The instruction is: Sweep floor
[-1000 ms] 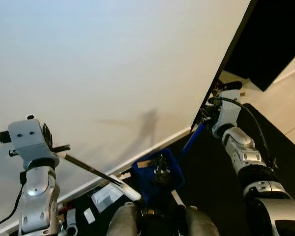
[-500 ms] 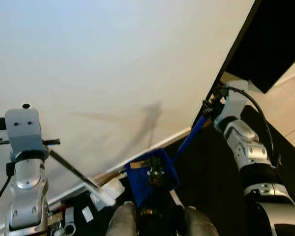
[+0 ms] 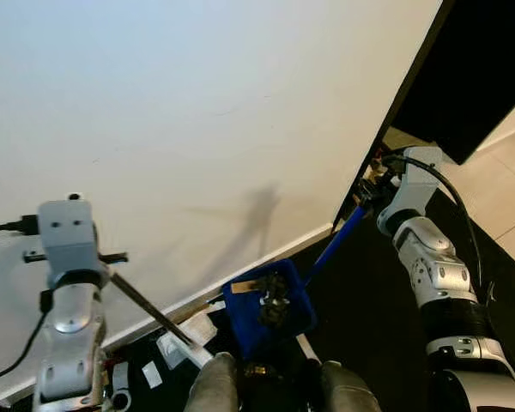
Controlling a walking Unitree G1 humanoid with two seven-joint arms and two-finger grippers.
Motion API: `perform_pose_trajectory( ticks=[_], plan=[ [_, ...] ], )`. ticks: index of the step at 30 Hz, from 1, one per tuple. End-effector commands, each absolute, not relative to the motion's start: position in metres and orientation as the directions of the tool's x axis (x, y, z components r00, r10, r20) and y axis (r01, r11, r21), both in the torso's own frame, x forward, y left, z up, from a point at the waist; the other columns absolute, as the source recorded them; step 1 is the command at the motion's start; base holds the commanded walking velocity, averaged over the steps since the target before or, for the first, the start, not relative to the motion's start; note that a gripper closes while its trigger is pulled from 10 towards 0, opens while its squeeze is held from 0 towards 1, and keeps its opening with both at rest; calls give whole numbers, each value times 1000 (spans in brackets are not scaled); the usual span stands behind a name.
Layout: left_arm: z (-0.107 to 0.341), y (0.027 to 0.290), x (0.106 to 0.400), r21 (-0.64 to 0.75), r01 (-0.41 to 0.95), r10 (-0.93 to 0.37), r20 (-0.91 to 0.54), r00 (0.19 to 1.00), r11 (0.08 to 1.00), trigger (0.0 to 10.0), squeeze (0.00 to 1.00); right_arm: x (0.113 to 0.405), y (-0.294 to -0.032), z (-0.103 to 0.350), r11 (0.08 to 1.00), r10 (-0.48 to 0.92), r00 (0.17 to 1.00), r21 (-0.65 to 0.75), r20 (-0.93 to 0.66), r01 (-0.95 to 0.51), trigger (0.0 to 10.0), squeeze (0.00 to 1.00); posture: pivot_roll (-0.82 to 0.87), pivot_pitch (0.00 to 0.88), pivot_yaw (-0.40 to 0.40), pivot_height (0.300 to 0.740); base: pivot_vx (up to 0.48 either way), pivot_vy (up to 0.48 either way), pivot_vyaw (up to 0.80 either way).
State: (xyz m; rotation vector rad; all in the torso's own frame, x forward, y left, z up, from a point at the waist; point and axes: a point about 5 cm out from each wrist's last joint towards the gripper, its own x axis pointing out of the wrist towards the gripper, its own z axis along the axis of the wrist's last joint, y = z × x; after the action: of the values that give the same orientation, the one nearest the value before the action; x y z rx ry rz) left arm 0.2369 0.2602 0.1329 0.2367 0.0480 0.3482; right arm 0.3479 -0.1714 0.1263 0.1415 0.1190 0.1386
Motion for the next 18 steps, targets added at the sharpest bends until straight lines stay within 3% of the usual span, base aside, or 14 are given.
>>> perform_pose_trajectory(
  ticks=[1, 9, 18],
  plan=[
    [131, 259, 238, 225, -354, 366, -14, 930, 908, 10000, 0, 350, -173, 141, 976, 133, 990, 181, -45, -123, 10000, 0, 175, 88, -48, 740, 0, 0, 0],
    [131, 255, 240, 203, -351, 361, -14, 932, 914, 10000, 0, 350, -169, 142, 971, 139, 989, 199, -40, -129, 10000, 0, 177, 90, -45, 740, 0, 0, 0],
    [131, 253, 241, 199, -351, 360, -11, 933, 915, 10000, 0, 349, -167, 142, 969, 144, 989, 207, -42, -133, 10000, 0, 179, 95, -45, 740, 0, -268, 0]
  ],
)
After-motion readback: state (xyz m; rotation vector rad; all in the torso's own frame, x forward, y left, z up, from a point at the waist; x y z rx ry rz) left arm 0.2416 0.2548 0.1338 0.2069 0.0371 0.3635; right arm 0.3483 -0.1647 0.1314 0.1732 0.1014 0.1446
